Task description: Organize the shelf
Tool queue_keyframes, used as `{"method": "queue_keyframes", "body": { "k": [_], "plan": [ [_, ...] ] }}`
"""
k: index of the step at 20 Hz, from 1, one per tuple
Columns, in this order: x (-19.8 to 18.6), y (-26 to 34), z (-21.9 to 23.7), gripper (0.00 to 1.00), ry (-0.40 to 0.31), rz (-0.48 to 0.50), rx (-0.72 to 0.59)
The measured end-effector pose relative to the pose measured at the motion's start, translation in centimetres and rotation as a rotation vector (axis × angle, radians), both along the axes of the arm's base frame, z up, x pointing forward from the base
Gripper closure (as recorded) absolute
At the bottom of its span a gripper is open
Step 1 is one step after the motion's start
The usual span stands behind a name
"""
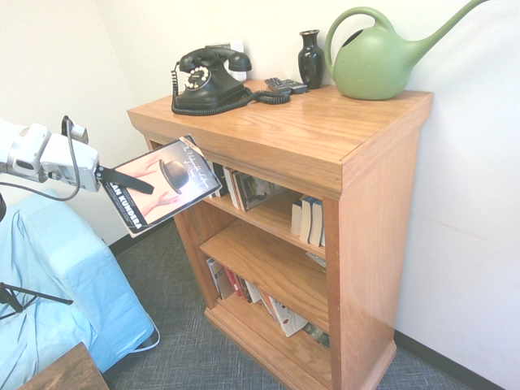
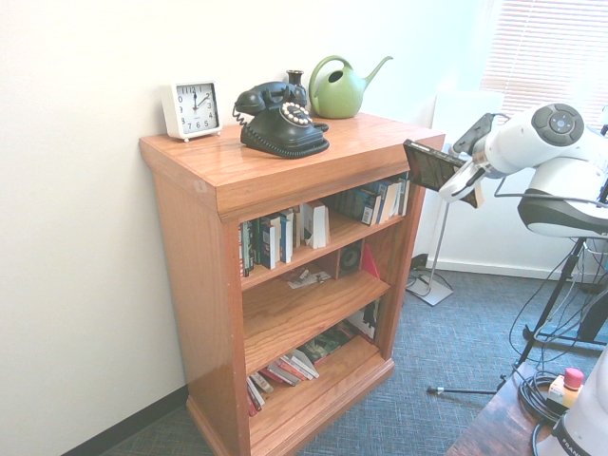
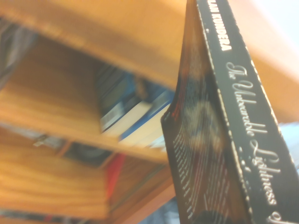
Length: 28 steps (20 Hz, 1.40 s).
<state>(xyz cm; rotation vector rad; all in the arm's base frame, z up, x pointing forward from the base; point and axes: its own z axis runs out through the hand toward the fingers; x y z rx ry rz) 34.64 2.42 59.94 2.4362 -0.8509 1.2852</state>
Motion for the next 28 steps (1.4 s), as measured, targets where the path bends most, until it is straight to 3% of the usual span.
{"method": "queue_keyframes", "body": {
  "k": [13, 18, 28],
  "plan": [
    [5.0, 1.8, -13.5, 1.0, 0.108, 0.084, 0.135],
    [7.4, 1.6, -16.8, 1.0, 0.09, 0.117, 0.135],
    [13.0, 3.1, -17.0, 1.0, -0.002, 0.147, 0.13]
  ]
}}
